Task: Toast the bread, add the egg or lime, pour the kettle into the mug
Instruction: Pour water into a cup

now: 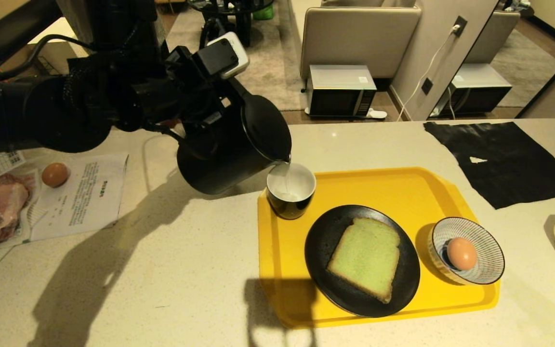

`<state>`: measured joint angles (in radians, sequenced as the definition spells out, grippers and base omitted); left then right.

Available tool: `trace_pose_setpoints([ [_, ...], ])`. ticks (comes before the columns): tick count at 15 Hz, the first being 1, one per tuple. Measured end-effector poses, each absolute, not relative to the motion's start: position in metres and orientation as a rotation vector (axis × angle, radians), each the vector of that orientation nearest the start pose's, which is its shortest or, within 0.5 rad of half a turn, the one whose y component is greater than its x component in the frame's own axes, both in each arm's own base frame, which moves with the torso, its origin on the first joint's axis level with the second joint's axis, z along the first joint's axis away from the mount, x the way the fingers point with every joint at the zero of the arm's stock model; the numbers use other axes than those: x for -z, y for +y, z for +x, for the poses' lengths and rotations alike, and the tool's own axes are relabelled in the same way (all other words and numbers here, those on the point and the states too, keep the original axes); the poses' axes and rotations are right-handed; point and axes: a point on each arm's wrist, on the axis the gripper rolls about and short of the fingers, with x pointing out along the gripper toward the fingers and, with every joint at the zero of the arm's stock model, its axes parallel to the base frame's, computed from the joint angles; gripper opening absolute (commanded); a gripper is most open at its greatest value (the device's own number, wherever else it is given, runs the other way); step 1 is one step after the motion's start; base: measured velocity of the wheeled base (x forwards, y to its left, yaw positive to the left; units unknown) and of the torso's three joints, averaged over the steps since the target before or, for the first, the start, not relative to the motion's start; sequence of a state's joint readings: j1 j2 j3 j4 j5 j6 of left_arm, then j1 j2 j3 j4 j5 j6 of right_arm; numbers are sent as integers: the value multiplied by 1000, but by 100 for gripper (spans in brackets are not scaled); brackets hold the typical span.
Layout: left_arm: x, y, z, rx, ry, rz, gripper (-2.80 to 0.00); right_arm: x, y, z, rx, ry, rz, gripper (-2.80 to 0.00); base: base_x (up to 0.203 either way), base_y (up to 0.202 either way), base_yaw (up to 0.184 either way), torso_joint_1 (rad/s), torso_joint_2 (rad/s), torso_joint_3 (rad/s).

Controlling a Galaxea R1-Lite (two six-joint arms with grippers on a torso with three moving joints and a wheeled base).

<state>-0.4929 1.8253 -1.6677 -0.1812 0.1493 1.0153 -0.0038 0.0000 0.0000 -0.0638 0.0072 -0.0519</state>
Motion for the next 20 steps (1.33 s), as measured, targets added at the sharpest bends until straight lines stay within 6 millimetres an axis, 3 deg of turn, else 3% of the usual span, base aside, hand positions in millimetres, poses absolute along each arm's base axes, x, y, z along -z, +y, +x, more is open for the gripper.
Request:
trace_pose_setpoints([
  [13,-336,-179,320,299,-193,1201,-280,-82,0,-23,-1,-64,-52,-280,0,0,0,0,0,0],
  [20,-360,-177,316,230,-270,1261,-280,-82,0,-23,-2,-64,-52,-280,0,0,0,0,0,0],
])
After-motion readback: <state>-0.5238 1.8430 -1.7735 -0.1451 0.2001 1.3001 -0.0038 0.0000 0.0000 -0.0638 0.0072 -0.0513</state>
